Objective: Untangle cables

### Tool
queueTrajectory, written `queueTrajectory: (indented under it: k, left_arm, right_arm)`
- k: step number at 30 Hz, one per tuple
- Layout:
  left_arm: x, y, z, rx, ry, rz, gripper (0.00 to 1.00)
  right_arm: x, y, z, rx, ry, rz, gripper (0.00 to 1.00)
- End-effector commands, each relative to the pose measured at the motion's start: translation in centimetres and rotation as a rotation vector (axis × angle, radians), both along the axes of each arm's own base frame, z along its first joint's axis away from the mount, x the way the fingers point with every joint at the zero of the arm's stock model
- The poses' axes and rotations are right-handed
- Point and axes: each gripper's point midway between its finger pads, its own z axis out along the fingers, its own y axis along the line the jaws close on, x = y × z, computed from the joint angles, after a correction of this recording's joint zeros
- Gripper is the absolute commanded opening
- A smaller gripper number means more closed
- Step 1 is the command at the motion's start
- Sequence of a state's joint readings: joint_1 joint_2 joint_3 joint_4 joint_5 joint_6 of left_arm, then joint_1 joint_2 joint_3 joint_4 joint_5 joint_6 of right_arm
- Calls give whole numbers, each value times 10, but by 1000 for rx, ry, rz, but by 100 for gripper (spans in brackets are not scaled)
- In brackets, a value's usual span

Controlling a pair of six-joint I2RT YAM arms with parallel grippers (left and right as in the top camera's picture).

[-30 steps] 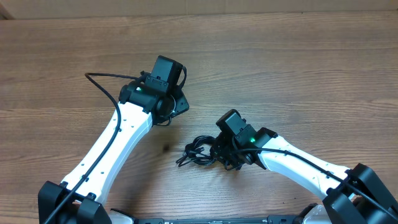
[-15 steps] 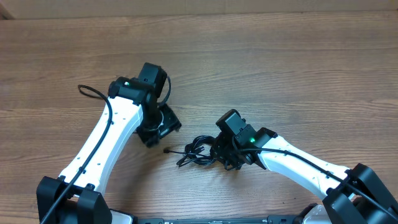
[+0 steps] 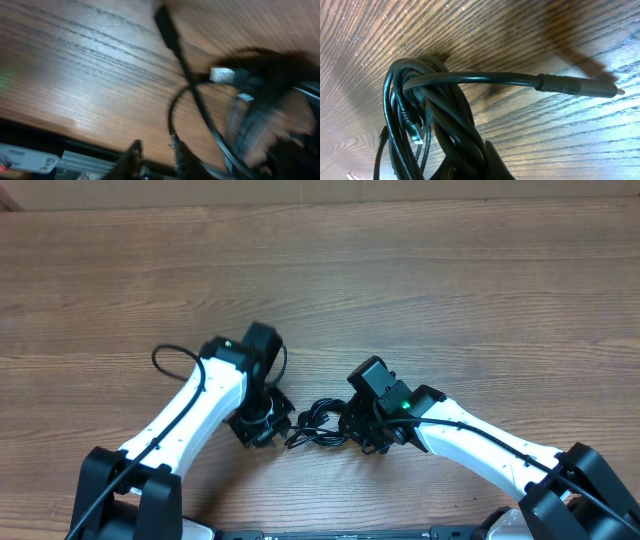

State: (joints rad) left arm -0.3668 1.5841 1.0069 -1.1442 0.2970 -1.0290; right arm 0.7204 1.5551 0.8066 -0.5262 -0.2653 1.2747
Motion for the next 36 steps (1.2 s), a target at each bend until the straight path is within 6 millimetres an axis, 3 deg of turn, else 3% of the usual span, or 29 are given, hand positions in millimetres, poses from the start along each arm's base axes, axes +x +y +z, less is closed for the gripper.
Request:
queueTrajectory:
  k: [1, 9, 18, 24, 36]
  left_arm:
    - [-13, 3, -21, 24, 50, 93, 31]
    - [-10, 0, -40, 4, 10, 131, 33]
    - [11, -9, -42, -36, -65, 174, 36]
    - [10, -17, -39, -79, -50, 176, 36]
    - [3, -28, -36, -122, -25, 150, 21]
  right_arm:
    - [0, -2, -2, -14, -3, 6, 7]
    - [0, -2, -2, -14, -3, 6, 7]
    - [0, -2, -2, -14, -3, 6, 8]
    - [0, -2, -2, -14, -4, 6, 9]
    - [0, -2, -2, -14, -3, 6, 9]
